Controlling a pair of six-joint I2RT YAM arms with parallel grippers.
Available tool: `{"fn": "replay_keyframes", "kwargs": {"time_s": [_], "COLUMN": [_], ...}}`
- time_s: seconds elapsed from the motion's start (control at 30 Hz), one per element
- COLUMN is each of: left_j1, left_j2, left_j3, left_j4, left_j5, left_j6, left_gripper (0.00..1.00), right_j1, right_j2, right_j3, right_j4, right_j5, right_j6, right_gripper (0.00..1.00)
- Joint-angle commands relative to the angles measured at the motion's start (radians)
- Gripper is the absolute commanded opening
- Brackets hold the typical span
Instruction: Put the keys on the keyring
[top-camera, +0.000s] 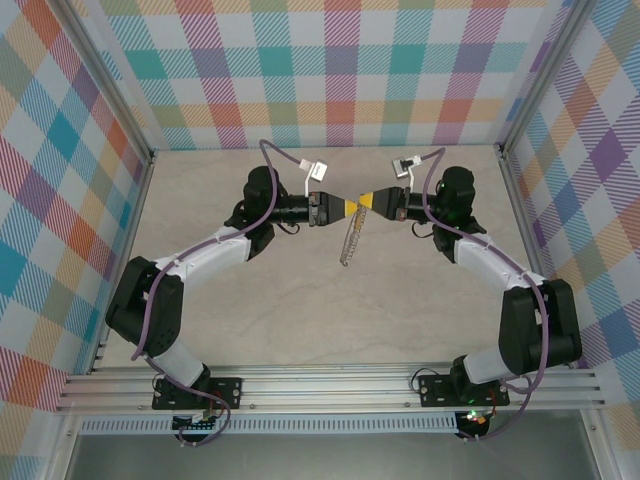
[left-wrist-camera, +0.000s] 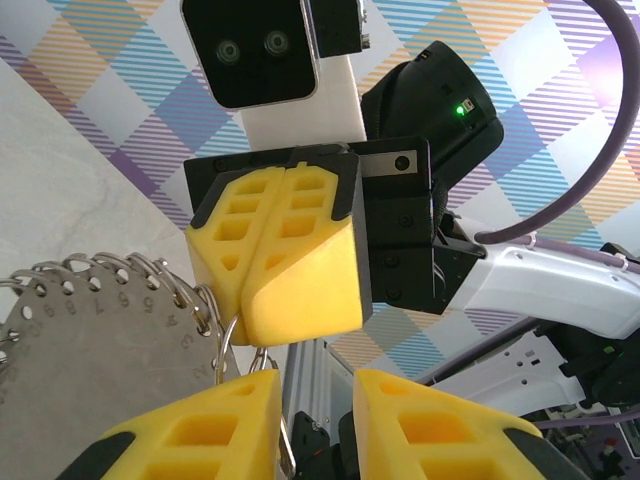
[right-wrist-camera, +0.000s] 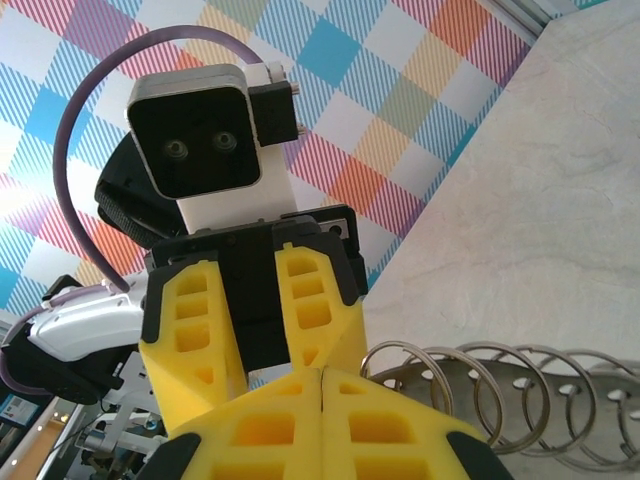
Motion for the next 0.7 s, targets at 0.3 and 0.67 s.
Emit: {"fn": "replay_keyframes", "kwargs": {"time_s": [0.3, 0.67], "left_j1": [-0.01, 0.062], "left_j2": [-0.007, -0.072], "left_j3": [0.032, -0.052], "left_j4": [-0.033, 0.011], "left_j5": [0.015, -0.052], "left_j6": [0.074, 0.048], "left_gripper": [0.13, 0.44], "right_j1": [-0.004, -0.006], "right_j2": [0.012, -0.015], "right_j3": [0.013, 0.041], "right_j4": [0.032, -0.071], "right_j5": [-0.037, -0.087], "right_j6": [-0.022, -0.086], "right_gripper": [0.0, 0.0]}}
